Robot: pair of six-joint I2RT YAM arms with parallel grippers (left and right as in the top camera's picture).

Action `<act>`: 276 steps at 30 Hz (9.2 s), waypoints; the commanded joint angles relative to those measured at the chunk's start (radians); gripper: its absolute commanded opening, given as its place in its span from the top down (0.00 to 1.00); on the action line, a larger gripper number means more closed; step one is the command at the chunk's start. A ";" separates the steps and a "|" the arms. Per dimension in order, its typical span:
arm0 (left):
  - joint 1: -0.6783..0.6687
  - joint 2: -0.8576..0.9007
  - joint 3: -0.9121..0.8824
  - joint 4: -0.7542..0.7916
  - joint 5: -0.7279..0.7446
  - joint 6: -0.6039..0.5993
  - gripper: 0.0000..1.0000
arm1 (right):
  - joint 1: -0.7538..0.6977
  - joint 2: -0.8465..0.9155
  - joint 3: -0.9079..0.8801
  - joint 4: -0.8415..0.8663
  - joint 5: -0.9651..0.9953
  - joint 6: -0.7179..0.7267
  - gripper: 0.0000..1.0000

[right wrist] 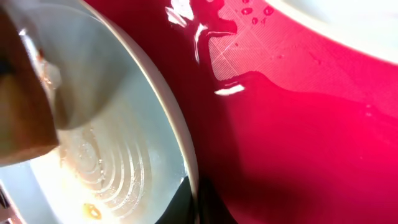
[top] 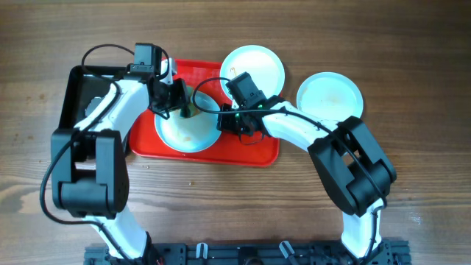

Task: Clean dirty plates on tray and stack at the side
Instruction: 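Scrub the held plate with the sponge in the left gripper, then carry the scrubbed plate with the right gripper and stack it on the side plate, then grasp the last plate with the right gripper and drag it to tray center, then scrub the last plate with the sponge in the left gripper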

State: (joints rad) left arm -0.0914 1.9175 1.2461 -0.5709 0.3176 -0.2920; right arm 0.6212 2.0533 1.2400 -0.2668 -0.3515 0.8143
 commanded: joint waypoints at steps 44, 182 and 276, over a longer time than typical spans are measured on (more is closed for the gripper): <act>0.181 0.117 0.380 -0.461 0.275 0.174 0.96 | 0.004 0.025 0.005 0.019 0.001 -0.026 0.82; 0.216 0.099 0.456 -0.518 -0.136 0.172 0.96 | -0.129 0.183 0.455 -0.307 0.334 -0.725 0.66; -0.082 0.222 0.082 0.011 -0.639 -0.128 0.96 | -0.085 0.235 0.372 -0.479 0.088 -0.246 0.96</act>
State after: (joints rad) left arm -0.1909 2.0651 1.3464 -0.4862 0.1757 -0.2871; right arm 0.5331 2.2456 1.6451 -0.7273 -0.3180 0.5713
